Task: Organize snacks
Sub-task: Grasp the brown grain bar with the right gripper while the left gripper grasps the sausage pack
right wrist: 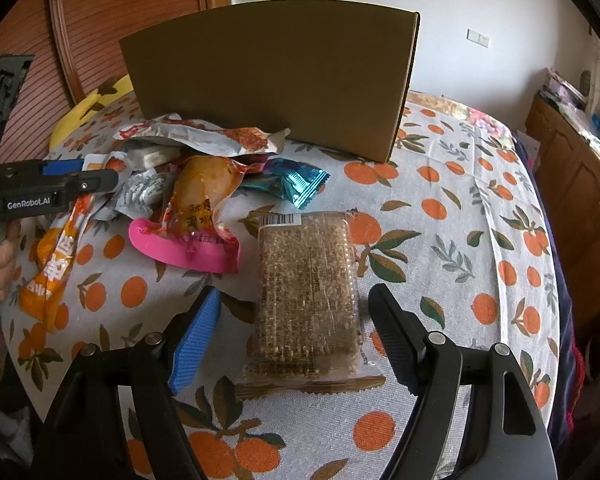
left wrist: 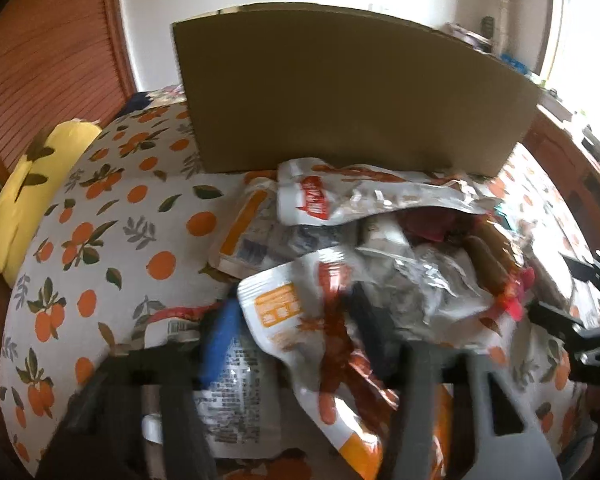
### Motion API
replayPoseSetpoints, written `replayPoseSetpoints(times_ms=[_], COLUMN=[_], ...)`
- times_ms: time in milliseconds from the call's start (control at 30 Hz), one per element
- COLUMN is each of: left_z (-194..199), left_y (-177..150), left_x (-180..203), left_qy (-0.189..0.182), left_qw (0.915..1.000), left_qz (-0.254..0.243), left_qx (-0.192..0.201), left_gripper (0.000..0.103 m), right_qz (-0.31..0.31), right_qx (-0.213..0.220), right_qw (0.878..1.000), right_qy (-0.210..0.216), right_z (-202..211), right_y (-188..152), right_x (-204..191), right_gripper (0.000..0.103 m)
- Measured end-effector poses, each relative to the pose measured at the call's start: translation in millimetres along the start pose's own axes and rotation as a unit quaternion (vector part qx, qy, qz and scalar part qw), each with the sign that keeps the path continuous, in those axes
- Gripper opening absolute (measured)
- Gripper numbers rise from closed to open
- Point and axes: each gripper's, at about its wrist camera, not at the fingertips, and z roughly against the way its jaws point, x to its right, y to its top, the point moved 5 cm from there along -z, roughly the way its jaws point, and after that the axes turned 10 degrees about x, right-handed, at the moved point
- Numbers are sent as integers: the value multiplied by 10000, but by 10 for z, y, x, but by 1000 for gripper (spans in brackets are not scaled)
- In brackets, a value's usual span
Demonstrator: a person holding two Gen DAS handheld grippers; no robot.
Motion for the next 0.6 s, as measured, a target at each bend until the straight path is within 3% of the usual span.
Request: replayPoseSetpoints(times_ms=[133, 167, 333, 600], left_z=[160, 217, 348, 676], left_y=[-18, -24, -99, -19], left_x=[43, 27, 17, 42], left_qy=[44, 128, -62, -286], left_qw=[9996, 9994, 9996, 9972], left_qz=[-177, -197, -114, -21], left_qx=[193, 257, 260, 697], left_gripper=[24, 1, 0, 0], right_qz=[3, 4, 9, -30], right_qx=[1, 1, 5, 25], right_qw=[10000, 10000, 10000, 10000], right_qy=[-7, -11, -30, -85], right_z=[2, 2, -1, 10], right_y=[-4, -4, 2, 4], right_x=[0, 1, 10, 35], right_gripper=[78, 78, 78, 75])
